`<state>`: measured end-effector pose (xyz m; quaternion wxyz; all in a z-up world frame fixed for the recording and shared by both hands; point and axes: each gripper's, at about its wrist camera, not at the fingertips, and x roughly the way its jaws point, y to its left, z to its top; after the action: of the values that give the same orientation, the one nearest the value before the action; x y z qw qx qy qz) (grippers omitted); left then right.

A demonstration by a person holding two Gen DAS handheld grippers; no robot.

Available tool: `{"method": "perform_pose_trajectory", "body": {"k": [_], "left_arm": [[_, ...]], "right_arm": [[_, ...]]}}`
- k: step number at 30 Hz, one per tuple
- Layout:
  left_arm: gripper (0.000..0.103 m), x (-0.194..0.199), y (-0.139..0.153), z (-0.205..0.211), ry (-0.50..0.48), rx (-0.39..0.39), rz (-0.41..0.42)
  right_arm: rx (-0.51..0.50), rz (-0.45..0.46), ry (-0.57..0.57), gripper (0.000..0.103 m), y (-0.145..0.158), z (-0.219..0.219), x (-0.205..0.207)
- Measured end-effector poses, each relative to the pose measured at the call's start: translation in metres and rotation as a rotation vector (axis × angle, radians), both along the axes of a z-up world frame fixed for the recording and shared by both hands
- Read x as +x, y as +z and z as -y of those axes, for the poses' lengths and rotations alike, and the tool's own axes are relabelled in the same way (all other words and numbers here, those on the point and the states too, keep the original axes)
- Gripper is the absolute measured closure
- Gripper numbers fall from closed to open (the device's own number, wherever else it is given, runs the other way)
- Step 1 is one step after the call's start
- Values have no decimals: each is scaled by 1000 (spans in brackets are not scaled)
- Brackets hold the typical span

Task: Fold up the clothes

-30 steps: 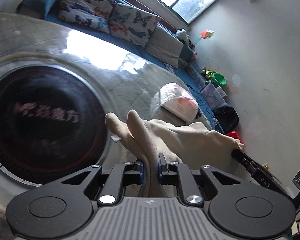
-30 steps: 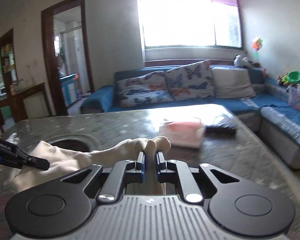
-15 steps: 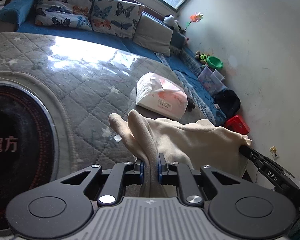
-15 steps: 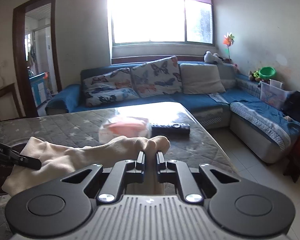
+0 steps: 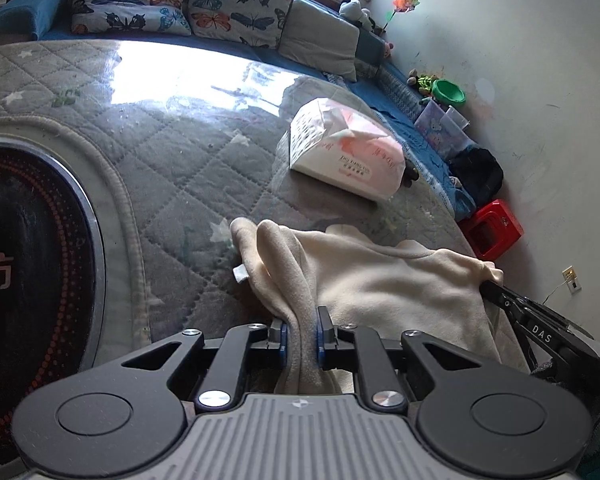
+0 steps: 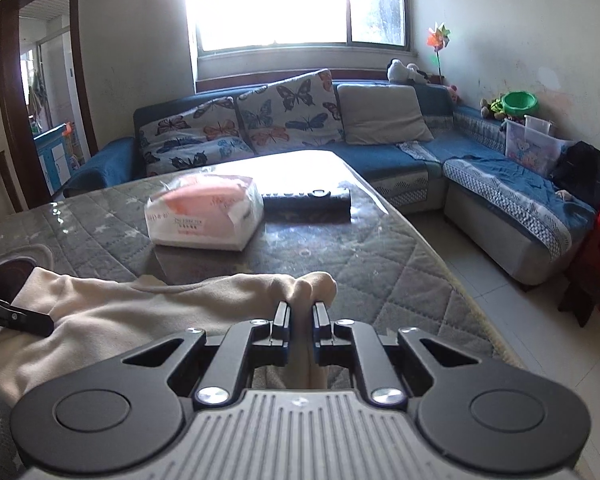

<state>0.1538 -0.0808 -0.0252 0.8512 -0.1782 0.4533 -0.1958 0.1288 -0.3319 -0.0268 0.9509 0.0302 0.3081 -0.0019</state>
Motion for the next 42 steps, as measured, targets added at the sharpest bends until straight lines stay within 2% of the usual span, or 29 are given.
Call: {"method": "perform_pose_trajectory", "body": {"k": [6,13,16,19,21,23,26,31,37,42], "left_arm": [[88,-6,-6,-5,-11,-6,-23],[88,-17,-7,-13,-30,-18,-33],[82,-17,-5,-16,-20,-18,-42],[71,-19,3,-18,-8,8,-28],[61,-21,11,-20,-1,32,2],[59,-25,20,-19,5,57,46],[59,-32,34,-12,-24,46,106],[59,-44,41,14,-149,24,156],[59,-49,25,36,-242,15,125],[59,-50,9,40,-254,28,82]], "right_arm": [[7,-46,-9,93,-17,3,1],[20,-64,6,93,-25,1,-15],[10,-59,-1,89,-23,1,-20],[-15,-31,-9,85,-13,0,-26],[-31,-8,1,84,-6,-4,-30],[-34,13,26,81,2,-11,-32],[10,8,100,82,6,-26,-24],[44,-26,182,82,-1,-53,4],[53,-58,199,82,-18,-69,27],[27,-52,200,81,-23,-73,30]]}}
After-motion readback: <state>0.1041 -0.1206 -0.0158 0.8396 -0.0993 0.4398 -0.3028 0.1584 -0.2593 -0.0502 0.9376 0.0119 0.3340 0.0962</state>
